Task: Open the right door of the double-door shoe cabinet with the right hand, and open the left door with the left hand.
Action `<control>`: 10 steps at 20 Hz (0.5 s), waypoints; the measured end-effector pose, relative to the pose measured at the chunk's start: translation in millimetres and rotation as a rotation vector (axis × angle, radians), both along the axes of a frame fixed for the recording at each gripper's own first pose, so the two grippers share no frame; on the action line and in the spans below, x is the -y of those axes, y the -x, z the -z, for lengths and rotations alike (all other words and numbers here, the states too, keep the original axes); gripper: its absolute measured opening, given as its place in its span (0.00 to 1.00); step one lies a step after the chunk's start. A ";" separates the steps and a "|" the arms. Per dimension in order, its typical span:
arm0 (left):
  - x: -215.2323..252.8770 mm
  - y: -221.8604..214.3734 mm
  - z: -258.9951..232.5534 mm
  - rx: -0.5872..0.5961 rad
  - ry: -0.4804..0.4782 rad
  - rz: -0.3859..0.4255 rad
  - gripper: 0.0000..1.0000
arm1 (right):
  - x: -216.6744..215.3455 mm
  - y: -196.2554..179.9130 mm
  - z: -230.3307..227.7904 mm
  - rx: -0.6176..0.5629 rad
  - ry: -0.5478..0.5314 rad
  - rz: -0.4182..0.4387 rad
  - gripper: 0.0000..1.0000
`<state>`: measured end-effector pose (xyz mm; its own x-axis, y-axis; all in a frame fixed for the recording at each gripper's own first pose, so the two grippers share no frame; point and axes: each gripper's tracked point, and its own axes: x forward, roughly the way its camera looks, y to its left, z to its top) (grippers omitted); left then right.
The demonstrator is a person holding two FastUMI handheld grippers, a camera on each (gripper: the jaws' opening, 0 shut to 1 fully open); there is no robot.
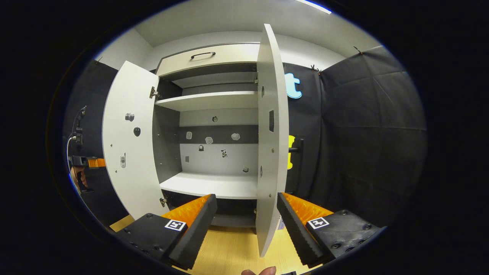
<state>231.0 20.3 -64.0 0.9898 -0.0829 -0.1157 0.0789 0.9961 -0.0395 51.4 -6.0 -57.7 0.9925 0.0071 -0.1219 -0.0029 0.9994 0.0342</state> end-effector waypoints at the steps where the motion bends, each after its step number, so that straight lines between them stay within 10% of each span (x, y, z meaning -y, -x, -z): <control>1: -1.5 0.2 -2.3 0.006 0.003 0.000 0.06 | 0.8 0.6 0.5 -0.001 0.005 -0.002 0.99; 10: 1.2 47.1 -26.6 0.057 -0.025 -0.113 0.05 | -5.7 5.1 -3.5 -0.002 -0.038 -0.030 0.99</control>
<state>183.9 19.1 -37.5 0.9977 0.0317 -0.0601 -0.0326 0.9994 -0.0132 46.3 -0.3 -54.2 0.9915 0.0418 -0.1232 -0.0330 0.9968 0.0721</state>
